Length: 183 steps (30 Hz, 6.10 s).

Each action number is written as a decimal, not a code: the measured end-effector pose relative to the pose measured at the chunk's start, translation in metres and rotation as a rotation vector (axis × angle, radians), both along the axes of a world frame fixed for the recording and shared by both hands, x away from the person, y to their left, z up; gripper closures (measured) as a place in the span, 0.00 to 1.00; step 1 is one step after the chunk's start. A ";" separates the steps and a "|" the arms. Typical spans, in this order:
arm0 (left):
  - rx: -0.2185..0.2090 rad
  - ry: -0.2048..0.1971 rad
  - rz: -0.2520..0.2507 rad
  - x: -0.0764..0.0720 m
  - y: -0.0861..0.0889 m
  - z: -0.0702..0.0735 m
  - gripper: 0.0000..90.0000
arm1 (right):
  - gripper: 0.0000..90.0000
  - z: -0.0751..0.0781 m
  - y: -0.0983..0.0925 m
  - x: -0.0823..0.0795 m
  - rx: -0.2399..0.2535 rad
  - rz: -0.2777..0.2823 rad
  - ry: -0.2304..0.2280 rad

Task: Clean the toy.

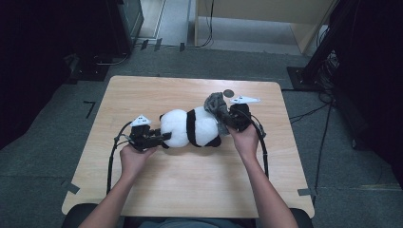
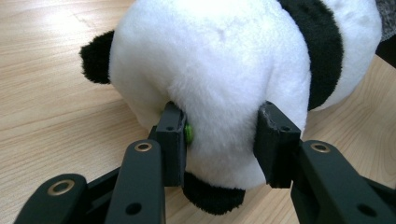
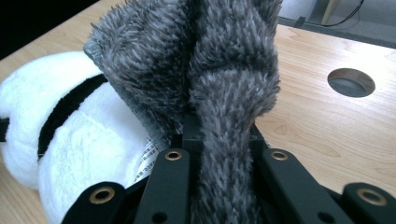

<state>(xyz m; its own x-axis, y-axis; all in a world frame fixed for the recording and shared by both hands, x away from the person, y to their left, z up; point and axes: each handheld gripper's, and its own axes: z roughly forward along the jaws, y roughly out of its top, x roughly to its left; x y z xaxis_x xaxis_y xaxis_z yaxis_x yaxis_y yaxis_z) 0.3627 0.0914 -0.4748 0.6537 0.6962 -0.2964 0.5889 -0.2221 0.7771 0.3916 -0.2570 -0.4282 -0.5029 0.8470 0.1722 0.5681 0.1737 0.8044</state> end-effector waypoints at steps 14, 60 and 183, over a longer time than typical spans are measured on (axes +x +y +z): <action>-0.005 0.000 -0.007 0.001 0.001 -0.001 0.66 | 0.88 -0.022 -0.022 -0.002 0.061 0.047 0.087; -0.022 0.013 -0.034 -0.015 -0.007 0.004 0.59 | 0.88 0.026 0.010 -0.018 -0.044 0.138 0.016; -0.162 0.036 0.009 0.023 -0.035 0.033 0.64 | 0.89 0.001 0.092 -0.063 0.001 0.329 -0.091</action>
